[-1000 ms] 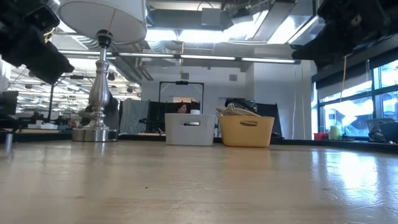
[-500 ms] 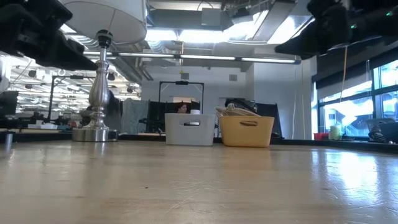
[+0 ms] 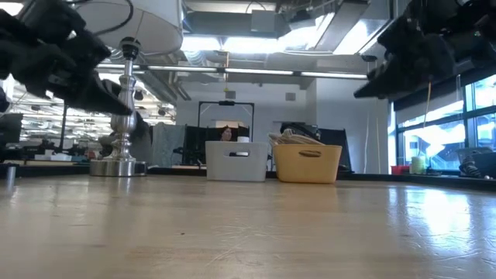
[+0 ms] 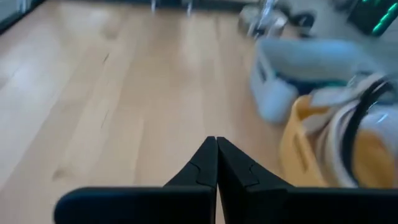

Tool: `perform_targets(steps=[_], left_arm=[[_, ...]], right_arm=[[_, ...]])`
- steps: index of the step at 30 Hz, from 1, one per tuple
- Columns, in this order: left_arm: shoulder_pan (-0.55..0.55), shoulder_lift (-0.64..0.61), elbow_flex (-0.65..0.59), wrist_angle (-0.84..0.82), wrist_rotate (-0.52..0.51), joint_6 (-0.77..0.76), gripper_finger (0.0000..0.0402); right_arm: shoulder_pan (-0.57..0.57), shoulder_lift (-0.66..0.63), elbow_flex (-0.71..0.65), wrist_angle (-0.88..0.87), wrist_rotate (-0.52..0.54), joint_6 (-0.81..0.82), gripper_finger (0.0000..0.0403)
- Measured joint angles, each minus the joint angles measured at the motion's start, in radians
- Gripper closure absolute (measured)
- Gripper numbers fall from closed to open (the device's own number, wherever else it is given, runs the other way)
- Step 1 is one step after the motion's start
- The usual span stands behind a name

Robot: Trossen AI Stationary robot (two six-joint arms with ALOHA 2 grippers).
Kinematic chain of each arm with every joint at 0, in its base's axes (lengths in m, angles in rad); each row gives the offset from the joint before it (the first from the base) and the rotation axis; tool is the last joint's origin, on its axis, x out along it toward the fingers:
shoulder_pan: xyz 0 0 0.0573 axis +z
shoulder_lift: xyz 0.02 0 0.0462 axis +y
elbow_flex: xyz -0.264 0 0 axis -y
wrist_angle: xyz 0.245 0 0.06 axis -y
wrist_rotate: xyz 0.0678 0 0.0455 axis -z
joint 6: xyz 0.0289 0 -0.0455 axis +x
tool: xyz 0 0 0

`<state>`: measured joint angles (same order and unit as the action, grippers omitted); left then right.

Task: Pick & Place USB Port
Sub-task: Return to Home Position

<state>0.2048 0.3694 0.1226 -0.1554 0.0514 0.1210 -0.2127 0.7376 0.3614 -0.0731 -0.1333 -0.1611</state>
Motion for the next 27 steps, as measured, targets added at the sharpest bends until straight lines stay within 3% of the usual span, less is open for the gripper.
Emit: perform_targets(steps=[7, 11, 18, 27], left_arm=[[0.02, 0.0, -0.07, 0.053, 0.002, -0.052, 0.0399], [0.02, 0.022, -0.111, 0.172, -0.016, -0.048, 0.04], [0.037, 0.045, -0.114, 0.193, -0.025, -0.031, 0.04], [0.067, 0.049, -0.114, 0.211, -0.025, -0.006, 0.0398]], right_arm=[[0.022, 0.0, -0.041, -0.057, 0.04, -0.003, 0.0402], [0.023, 0.0, -0.141, 0.109, 0.037, 0.022, 0.0402], [0.023, 0.0, -0.28, 0.438, 0.062, 0.019, 0.0403], [0.023, 0.0, -0.355, 0.522, 0.062, 0.016, 0.0403]])
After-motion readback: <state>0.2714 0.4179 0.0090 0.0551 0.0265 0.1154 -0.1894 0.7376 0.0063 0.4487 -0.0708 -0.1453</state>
